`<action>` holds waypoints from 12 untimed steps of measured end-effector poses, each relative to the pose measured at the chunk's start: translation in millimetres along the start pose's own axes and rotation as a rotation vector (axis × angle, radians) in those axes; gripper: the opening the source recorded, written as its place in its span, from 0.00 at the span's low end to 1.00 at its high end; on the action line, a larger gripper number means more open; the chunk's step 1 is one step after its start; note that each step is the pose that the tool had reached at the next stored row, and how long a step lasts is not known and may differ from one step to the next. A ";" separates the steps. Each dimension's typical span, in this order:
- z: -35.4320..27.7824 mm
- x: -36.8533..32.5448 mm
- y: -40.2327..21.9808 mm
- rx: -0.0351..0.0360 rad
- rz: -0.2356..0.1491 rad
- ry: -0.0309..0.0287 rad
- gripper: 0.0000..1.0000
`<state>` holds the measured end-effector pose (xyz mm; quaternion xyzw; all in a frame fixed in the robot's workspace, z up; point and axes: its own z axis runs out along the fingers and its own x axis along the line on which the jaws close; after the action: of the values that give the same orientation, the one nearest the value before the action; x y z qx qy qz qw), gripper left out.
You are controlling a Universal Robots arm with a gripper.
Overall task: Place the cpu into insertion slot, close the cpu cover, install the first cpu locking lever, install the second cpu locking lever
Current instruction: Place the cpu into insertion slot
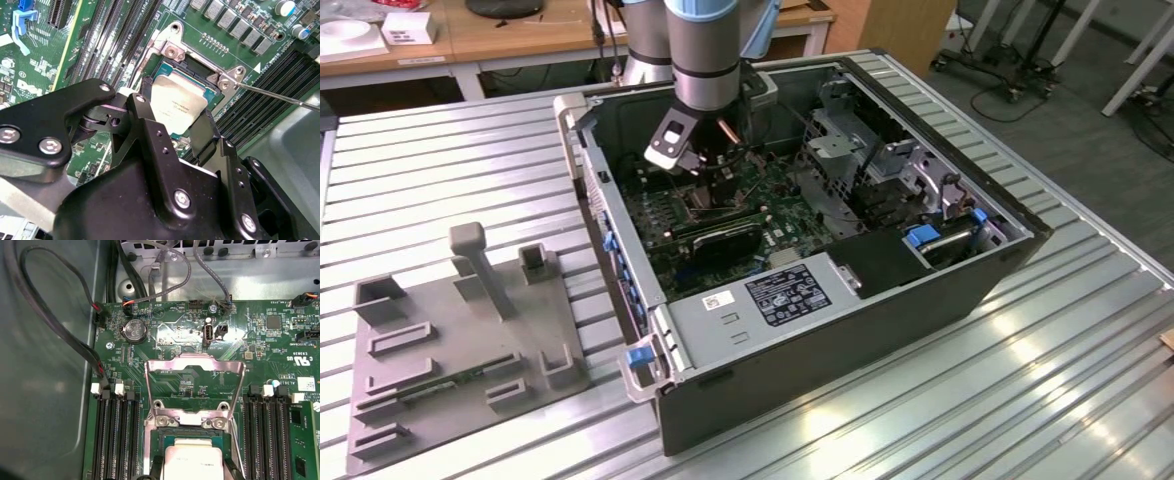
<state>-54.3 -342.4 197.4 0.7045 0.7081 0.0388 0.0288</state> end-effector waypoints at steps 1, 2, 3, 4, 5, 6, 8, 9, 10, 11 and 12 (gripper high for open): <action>0.2 0.0 0.0 0.0000 0.001 0.0000 0.54; 0.3 0.0 0.0 0.0001 0.001 -0.0002 0.54; 0.4 0.0 -0.1 0.0001 0.001 -0.0002 0.54; 0.8 0.0 -0.1 -0.0002 0.002 0.0003 0.54; 1.2 0.0 -0.1 -0.0002 0.002 0.0004 0.54; 1.4 0.0 -0.2 -0.0001 0.003 0.0005 0.54; 1.9 0.0 -0.2 0.0000 0.005 0.0003 0.54; 1.8 0.0 -0.2 0.0000 0.005 0.0003 0.54; 1.8 0.0 -0.2 0.0001 0.005 0.0002 0.54; 1.8 0.0 -0.2 0.0001 0.005 0.0002 0.54; 1.9 0.0 -0.2 0.0000 0.005 0.0007 0.54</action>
<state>-54.4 -342.4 195.5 0.7064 0.7062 0.0391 0.0285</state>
